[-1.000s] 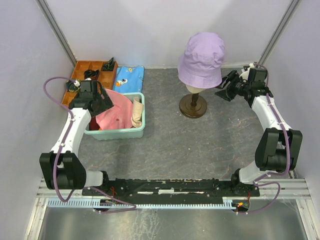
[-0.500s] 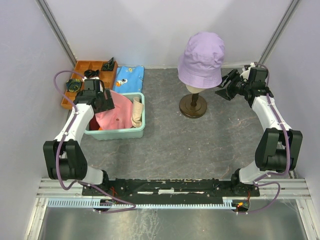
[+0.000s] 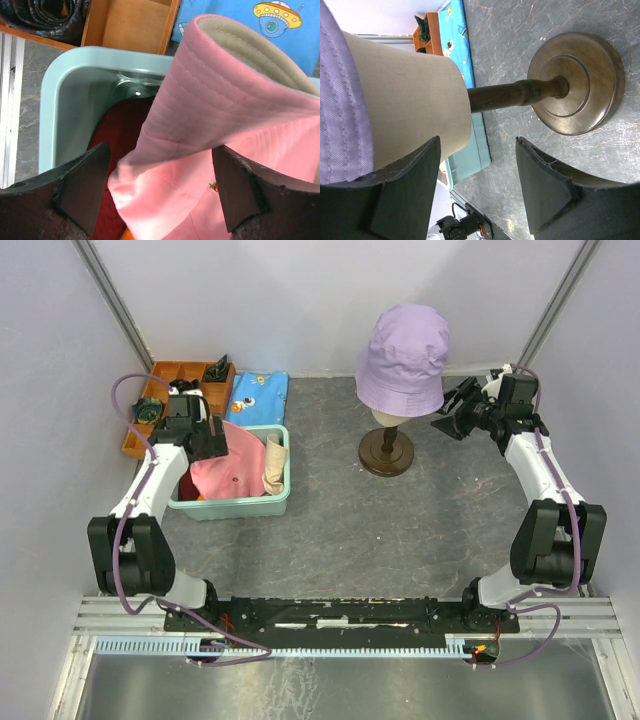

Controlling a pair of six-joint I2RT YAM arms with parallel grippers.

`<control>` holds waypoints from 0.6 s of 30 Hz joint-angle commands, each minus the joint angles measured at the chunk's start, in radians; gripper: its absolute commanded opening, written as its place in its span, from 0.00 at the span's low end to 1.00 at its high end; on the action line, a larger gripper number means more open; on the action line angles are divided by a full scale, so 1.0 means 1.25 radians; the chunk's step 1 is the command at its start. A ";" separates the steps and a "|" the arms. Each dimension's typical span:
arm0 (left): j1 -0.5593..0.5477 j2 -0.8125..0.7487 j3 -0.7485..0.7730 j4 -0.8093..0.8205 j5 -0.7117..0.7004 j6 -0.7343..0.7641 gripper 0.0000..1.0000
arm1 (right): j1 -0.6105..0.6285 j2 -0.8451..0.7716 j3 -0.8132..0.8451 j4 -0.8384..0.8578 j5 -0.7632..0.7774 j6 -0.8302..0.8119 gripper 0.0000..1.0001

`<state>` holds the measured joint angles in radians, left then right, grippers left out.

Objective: Stack the hats
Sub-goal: Adjust the hat in the bin.

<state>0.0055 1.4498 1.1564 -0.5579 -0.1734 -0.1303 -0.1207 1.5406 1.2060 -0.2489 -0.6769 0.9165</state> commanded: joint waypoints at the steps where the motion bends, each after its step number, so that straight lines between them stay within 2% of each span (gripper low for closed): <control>1: 0.005 0.046 0.021 0.062 0.002 0.046 0.88 | -0.003 -0.045 0.012 0.014 -0.005 -0.003 0.69; 3: 0.005 0.070 0.035 0.066 0.018 0.048 0.84 | -0.005 -0.047 0.012 0.010 -0.006 -0.003 0.69; 4: 0.005 0.080 0.045 0.063 0.034 0.047 0.76 | -0.004 -0.048 0.014 0.009 -0.006 -0.003 0.69; 7: 0.005 0.086 0.069 0.060 0.088 0.023 0.37 | -0.005 -0.049 0.015 0.009 -0.004 -0.001 0.69; 9: 0.005 0.067 0.081 0.063 0.143 -0.014 0.23 | -0.004 -0.049 0.018 0.008 -0.003 0.000 0.69; 13: 0.004 -0.014 0.109 0.098 0.273 -0.126 0.09 | -0.004 -0.049 0.024 0.008 -0.001 0.002 0.70; 16: 0.001 -0.051 0.153 0.114 0.301 -0.190 0.04 | -0.005 -0.047 0.025 0.009 -0.001 0.005 0.70; 18: -0.005 -0.053 0.203 0.081 0.299 -0.187 0.03 | -0.005 -0.047 0.025 0.010 -0.002 0.006 0.70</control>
<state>0.0090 1.4628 1.2640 -0.5232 0.1066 -0.2569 -0.1207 1.5173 1.2060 -0.2562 -0.6765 0.9199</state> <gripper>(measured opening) 0.117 0.693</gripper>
